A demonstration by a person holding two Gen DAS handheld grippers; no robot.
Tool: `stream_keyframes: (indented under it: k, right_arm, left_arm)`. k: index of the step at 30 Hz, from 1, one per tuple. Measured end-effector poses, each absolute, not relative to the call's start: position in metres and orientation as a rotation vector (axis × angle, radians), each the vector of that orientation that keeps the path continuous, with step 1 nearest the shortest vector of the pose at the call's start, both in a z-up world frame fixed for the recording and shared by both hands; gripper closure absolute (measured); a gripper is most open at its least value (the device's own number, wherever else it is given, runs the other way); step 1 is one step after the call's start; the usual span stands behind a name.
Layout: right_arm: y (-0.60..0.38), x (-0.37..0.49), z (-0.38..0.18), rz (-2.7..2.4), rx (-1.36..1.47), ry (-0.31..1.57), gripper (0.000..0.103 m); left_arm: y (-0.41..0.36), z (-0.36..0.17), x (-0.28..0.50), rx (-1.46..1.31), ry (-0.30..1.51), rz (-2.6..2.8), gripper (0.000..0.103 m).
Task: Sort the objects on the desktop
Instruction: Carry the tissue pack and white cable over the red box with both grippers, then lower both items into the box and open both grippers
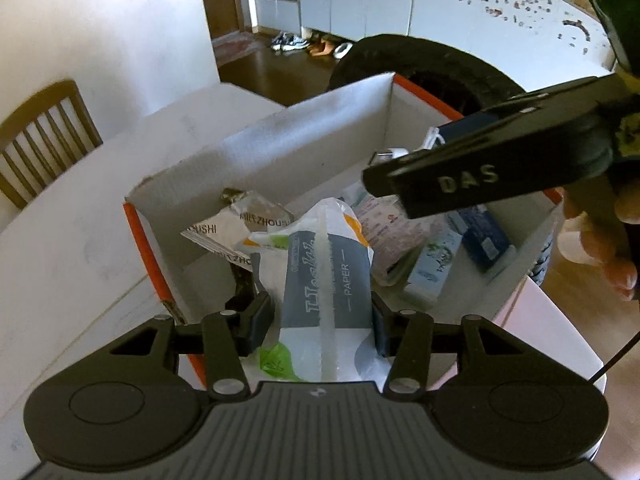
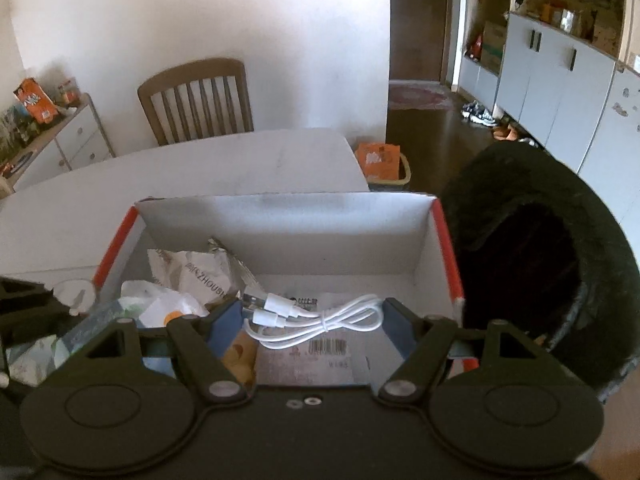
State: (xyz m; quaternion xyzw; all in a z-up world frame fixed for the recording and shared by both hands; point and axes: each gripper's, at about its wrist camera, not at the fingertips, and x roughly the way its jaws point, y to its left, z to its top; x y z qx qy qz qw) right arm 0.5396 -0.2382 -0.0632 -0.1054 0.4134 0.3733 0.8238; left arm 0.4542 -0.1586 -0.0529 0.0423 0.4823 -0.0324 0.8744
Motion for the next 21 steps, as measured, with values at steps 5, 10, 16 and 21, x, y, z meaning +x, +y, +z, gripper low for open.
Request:
stream_keyframes:
  k: [5,10,16,21]
  right_arm:
    - [-0.221,0.548,-0.076,0.799,-0.263,0.904,0.028]
    - [-0.213,0.555,-0.087,0.788,-0.287,0.926,0.028]
    - [-0.209,0.558,-0.098,0.774,-0.313,0.959,0.027]
    - [-0.206,0.558,-0.102,0.774,-0.335,0.975,0.027]
  left_arm:
    - [-0.158,-0.066,0.462,0.097,1.031,-0.049,0.054]
    - [-0.161,-0.073,0.464,0.132,1.038,-0.044,0.054]
    - [-0.166,-0.077,0.465,0.158,1.048,-0.062,0.054]
    - [-0.163,-0.08,0.465,0.138,1.063,-0.076,0.054]
